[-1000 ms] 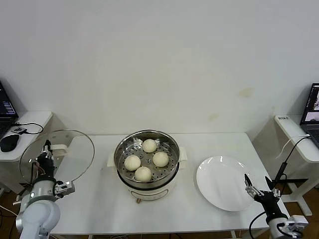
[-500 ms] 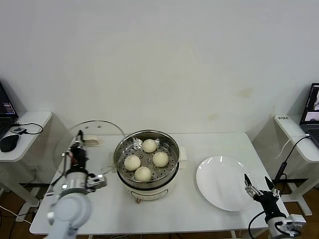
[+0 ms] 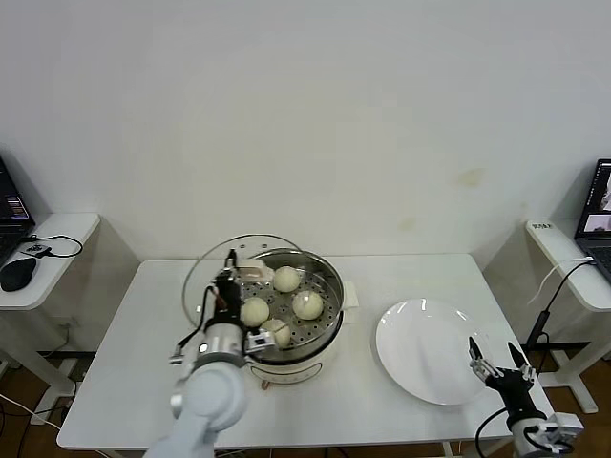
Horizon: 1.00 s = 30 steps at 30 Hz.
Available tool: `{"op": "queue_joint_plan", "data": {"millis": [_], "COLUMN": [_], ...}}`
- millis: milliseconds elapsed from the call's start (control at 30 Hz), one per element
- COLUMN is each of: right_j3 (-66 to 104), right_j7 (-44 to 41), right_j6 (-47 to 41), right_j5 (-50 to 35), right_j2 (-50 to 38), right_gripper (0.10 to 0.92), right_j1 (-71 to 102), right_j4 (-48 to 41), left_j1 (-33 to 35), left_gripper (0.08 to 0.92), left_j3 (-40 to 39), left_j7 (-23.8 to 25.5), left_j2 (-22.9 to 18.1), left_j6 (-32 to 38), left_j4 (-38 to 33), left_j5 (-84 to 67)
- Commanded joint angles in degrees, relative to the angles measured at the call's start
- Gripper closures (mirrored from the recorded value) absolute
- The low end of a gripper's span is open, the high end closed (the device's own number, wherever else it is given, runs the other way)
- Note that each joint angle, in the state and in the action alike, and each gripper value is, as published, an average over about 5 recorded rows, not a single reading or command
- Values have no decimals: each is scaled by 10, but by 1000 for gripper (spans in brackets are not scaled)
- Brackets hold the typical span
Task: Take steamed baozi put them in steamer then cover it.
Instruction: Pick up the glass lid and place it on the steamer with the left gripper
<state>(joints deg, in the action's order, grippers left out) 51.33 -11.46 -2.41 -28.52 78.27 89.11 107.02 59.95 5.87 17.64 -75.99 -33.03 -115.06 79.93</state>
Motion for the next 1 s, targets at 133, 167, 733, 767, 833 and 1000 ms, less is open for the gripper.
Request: {"op": "queue_joint_plan", "data": {"millis": [133,167,733,767,833,1000], "right_j3": [3,4,12,12,14,15], "right_j7": [-1,-1,-3,-3,-3,-4], "right_j6": [0,0,4,4,3,3], "right_j5": [1,1,-4,-4,-4,-5], "right_j2": [-1,-1,-4,-4,-5,-6], "right_gripper": [203,203,203,203,203,203], "right_j1": [-5,-5,-6,-6,-6,-5], "right_j4": [-7,-7,-12,-12,-11,-10], "left_j1": [-59,-59,-39,-38,-37,-34], "left_gripper": [853,853,853,853,853,853], "left_j3": [-77,-76,-62,-62,-62,-59], "left_j7": [8,6,7,7,6,4], "left_j2": [-62,-63,-58,-59,-60,-59], "left_j6": [-16,-16,-15,-15,-15,-14], "left_j4": [75,78,98,98,99,100], "left_j5": [11,13,66,67,71,76]}}
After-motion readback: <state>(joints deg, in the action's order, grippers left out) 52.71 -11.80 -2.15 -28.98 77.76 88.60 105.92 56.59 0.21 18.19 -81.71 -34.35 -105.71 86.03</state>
